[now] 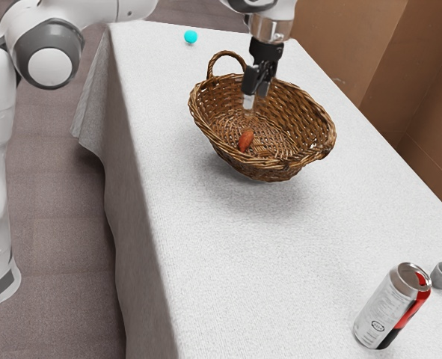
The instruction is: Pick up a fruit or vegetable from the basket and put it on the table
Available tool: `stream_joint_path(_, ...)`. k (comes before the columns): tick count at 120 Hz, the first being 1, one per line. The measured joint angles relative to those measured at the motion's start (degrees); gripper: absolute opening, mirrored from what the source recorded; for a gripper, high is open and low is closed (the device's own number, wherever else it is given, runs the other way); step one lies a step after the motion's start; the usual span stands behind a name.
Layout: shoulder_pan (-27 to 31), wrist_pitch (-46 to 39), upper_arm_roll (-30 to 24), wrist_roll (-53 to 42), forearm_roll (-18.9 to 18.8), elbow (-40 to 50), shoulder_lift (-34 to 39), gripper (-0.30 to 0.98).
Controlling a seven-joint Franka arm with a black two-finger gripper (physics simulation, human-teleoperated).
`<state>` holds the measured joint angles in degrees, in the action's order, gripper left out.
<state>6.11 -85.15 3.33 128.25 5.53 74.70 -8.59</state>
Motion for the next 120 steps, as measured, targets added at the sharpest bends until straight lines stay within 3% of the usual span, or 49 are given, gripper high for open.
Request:
stream_joint_path(18, -0.2, 0.2, -0.2, -0.5, 0.0, 0.0, 0.6, 0.69)
stream_joint_path(29, -3.4, 0.9, -0.7, -4.9, -0.5, 0.2, 3.4, 0.69)
stream_joint_path(42, -8.6, 1.7, -0.4, -15.3, -5.0, 0.4, 1.5, 0.69)
stream_joint_path(58, -6.2, 1.0, 0.5, -32.6, -15.1, 0.1, -0.4, 0.69)
stream_joint_path(74, -2.1, -4.0, 4.5, -51.3, -19.7, 0.6, -2.0, 0.69)
stream_joint_path(93, -6.0, -10.5, 5.2, -70.9, -21.3, 6.9, 2.5, 0.69)
stream_joint_path(107, -7.2, -15.4, 4.5, -82.3, -21.1, 17.0, 9.1, 0.69)
stream_joint_path(120, -6.9, -19.1, 3.4, -90.9, -20.1, 19.8, 10.5, 0.69)
